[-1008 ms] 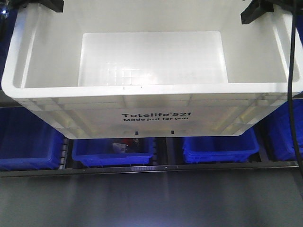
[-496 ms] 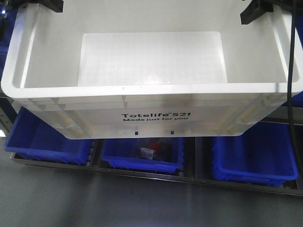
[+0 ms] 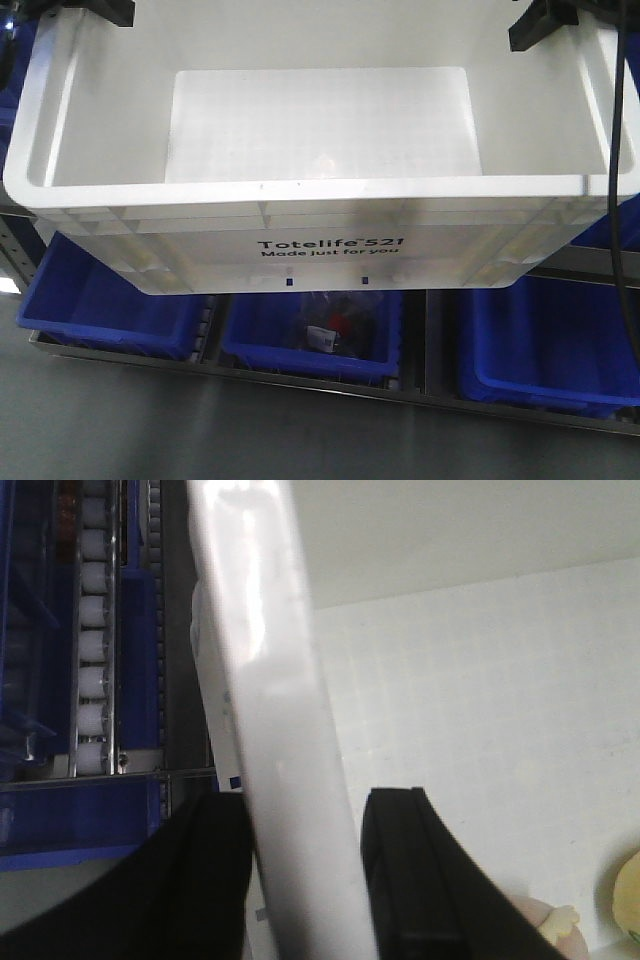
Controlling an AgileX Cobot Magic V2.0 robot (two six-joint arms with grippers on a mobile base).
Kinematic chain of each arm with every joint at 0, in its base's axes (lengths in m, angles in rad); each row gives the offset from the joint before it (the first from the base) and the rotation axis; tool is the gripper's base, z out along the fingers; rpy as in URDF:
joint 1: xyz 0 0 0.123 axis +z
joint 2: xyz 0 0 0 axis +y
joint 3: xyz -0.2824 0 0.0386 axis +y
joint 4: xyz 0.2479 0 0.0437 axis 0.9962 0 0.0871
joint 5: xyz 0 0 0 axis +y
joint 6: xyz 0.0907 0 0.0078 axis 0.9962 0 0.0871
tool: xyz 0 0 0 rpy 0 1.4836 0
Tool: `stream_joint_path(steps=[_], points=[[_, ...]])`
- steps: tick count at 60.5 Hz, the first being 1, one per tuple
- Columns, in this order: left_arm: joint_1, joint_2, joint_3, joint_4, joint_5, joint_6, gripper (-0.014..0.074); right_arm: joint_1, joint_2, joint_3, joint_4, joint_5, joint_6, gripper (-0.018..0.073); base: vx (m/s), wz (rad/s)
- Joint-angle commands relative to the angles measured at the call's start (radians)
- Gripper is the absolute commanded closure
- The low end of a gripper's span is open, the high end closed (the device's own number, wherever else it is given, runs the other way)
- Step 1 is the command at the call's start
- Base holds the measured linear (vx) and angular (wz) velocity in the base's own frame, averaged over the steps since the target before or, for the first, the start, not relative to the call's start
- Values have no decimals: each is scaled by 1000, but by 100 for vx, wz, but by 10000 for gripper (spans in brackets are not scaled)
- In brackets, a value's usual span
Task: Place moving items into box and shelve
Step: 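Hold the tote with both grippers while the base aligns with the shelf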
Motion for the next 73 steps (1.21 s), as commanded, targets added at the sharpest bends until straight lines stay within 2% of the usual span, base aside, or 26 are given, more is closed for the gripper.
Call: stream_joint_path(steps=[1, 73], points=[[-7, -61, -38, -77, -112, 18, 603, -4, -46, -41, 4, -7, 16, 564, 7, -5], [-7, -61, -38, -77, -112, 18, 603, -4, -46, -41, 4, -7, 16, 564, 1, -1]])
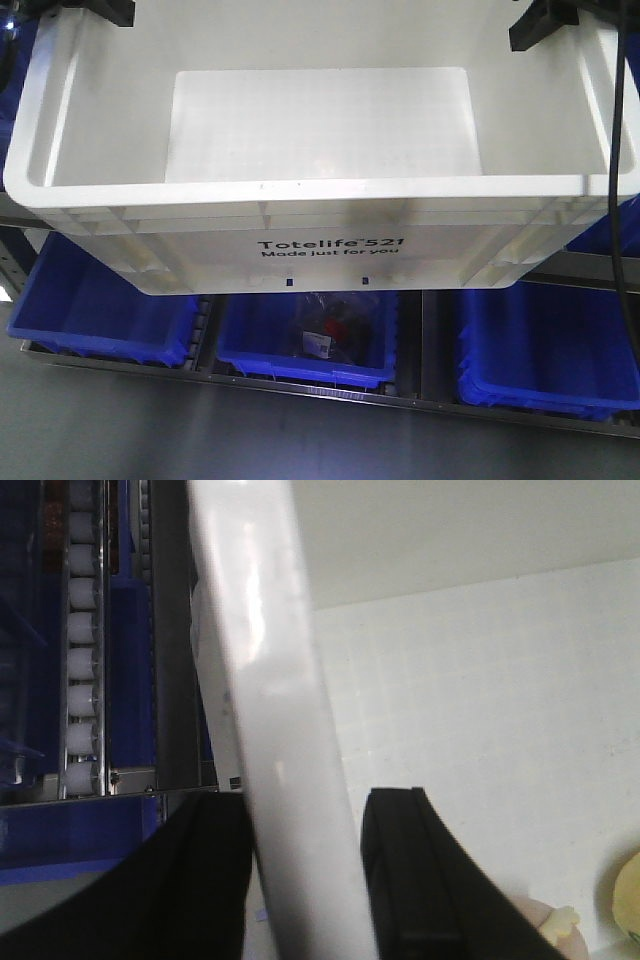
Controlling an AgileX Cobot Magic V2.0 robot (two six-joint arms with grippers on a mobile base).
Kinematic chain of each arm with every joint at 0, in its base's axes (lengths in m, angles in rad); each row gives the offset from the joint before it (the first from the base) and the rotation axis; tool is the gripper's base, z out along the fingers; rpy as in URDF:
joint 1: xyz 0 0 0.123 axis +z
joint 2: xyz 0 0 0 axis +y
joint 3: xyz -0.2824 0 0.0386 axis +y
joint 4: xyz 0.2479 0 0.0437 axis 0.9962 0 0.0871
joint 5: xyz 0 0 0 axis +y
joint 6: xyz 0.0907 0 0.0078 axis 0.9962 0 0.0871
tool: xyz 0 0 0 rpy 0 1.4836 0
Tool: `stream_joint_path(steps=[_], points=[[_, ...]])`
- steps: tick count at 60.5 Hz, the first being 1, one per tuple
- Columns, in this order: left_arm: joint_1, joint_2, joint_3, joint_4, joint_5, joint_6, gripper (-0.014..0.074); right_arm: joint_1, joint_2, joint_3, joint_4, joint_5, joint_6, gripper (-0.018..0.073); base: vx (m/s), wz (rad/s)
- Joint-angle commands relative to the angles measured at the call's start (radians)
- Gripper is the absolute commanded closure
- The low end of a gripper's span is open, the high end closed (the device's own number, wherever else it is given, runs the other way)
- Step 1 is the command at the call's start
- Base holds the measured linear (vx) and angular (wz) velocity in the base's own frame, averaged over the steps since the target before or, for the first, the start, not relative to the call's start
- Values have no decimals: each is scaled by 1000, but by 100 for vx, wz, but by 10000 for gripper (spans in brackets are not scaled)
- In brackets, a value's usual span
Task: Place moving items into box and shelve
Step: 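Hold the tote with both grippers while the base aligns with the shelf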
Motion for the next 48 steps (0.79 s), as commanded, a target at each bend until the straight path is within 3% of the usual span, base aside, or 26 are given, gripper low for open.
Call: stream_joint_path(steps=[1, 48], points=[[-7, -61, -38, -75, -112, 18, 603, -4, -46, -41, 5, -7, 16, 564, 0, 0], [-7, -58, -38, -75, -129, 18, 603, -4, -46, -41, 5, -11, 16, 564, 0, 0]])
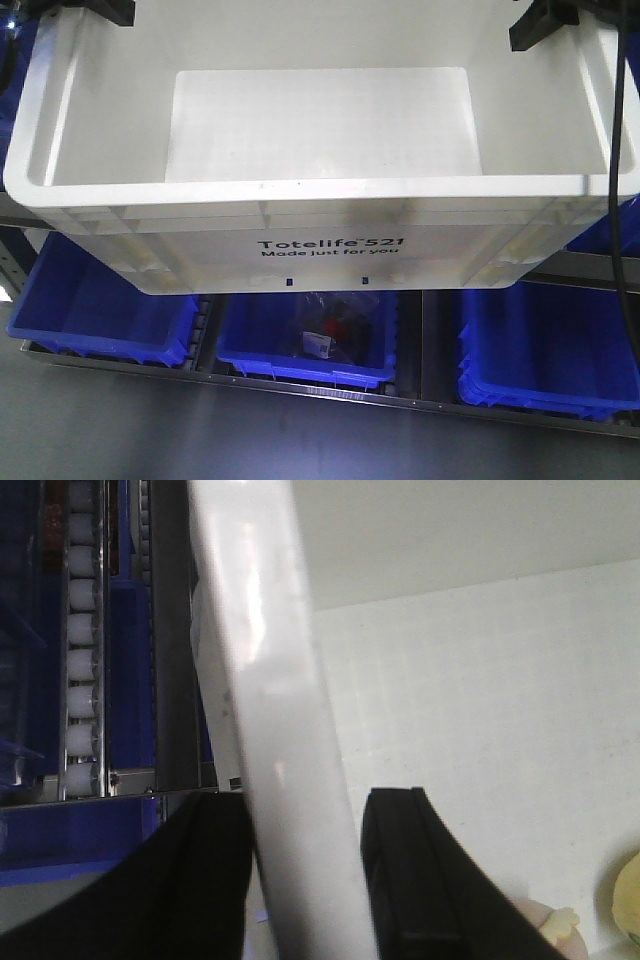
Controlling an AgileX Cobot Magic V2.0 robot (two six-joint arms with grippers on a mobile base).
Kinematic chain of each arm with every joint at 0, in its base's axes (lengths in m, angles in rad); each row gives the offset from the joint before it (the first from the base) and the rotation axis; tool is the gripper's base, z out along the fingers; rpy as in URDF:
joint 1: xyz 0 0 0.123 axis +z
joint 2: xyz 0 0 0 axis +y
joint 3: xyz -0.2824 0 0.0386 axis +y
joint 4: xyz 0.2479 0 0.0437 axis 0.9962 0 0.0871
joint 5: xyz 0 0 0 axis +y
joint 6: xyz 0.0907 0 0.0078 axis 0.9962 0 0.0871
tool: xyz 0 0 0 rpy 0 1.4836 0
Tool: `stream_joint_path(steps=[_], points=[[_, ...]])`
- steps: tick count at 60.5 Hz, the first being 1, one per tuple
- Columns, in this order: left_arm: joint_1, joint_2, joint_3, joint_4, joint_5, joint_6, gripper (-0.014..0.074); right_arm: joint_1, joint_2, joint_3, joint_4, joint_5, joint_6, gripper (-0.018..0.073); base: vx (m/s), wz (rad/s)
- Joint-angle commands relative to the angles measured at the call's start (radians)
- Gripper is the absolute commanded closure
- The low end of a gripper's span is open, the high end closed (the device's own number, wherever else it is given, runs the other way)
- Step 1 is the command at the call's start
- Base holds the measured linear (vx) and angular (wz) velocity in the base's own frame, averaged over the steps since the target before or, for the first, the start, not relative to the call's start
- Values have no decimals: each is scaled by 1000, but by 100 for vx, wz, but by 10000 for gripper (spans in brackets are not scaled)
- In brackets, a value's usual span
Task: Place moving items into box and shelve
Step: 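Hold the tote with both grippers while the base aligns with the shelf, then raise the tote with both grippers above the shelf's roller track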
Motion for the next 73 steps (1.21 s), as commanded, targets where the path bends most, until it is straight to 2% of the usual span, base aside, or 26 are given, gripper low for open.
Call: stream_joint_path(steps=[1, 32, 47, 55, 73], points=[[-7, -58, -38, -76, -126, 18, 603, -4, -46, -41, 5, -11, 16, 564, 0, 0], [-7, -56, -38, -75, -150, 19, 603, -4, -46, -41, 5, -42, 16, 564, 0, 0], [-7, 46, -38, -75, -243, 100, 603, -4, -46, 45, 3, -196, 14, 564, 0, 0], [-7, 86, -38, -74, -347, 139, 603, -4, -46, 121, 4, -331, -10, 564, 0, 0], [-7, 165, -38, -47, -579, 150, 603, -4, -32, 210, 5, -603, -13, 564, 0, 0]])
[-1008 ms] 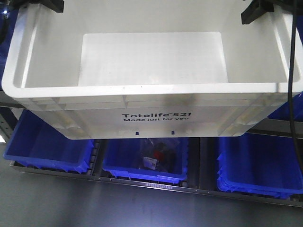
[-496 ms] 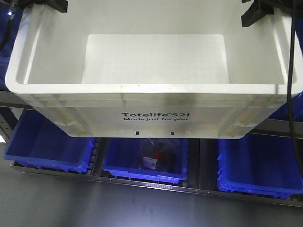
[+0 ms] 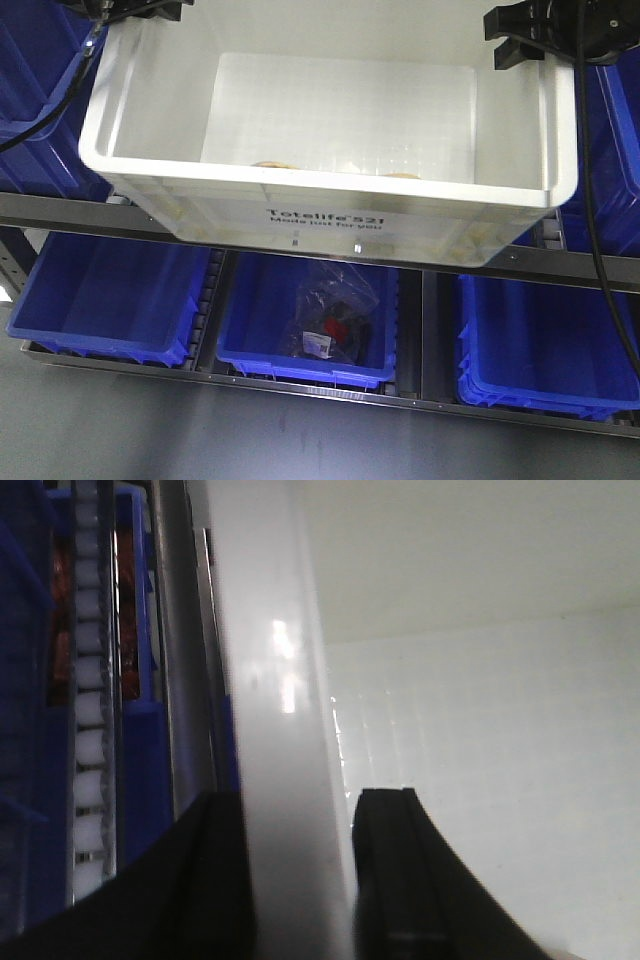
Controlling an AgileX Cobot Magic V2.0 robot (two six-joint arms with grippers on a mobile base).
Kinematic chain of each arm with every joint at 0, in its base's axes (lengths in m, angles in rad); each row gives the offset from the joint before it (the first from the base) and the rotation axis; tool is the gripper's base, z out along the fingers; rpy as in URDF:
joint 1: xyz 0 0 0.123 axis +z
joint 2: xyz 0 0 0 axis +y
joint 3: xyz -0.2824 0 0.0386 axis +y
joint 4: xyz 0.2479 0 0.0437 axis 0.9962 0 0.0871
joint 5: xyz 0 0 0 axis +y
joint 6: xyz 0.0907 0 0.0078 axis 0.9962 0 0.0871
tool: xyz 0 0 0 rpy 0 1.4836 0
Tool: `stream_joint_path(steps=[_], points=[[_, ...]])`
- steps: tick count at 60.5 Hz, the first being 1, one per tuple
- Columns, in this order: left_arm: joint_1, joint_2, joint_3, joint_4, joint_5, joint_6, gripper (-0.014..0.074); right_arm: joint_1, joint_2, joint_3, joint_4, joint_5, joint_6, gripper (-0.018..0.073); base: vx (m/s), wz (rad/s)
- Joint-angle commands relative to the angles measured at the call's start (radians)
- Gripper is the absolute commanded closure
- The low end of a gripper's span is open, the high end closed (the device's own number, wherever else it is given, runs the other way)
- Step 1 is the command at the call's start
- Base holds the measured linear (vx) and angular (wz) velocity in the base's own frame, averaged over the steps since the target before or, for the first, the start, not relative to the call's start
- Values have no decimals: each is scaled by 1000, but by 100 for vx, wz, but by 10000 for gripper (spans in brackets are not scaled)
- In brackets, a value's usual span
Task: Place moving items into box and shelve
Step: 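Raise the tote with both grippers above the shelf's roller track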
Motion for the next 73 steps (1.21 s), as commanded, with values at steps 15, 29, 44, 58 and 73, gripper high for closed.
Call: stream_joint_path(steps=[15, 29, 44, 58, 73], points=[[-6, 18, -43, -45, -333, 16, 603, -3, 37, -37, 38, -300, -15, 561, 0, 0], [-6, 47, -43, 3, -462, 33, 603, -3, 79, -37, 37, -382, -17, 561, 0, 0], [-6, 79, -43, 2, -536, 33, 603, -3, 82, -37, 31, -494, -26, 561, 0, 0], [-6, 118, -43, 1, -585, 33, 603, -3, 106, -38, 31, -558, -63, 561, 0, 0], [-6, 134, -43, 4, -592, 37, 603, -3, 160, -38, 31, -564, -65, 561, 0, 0]])
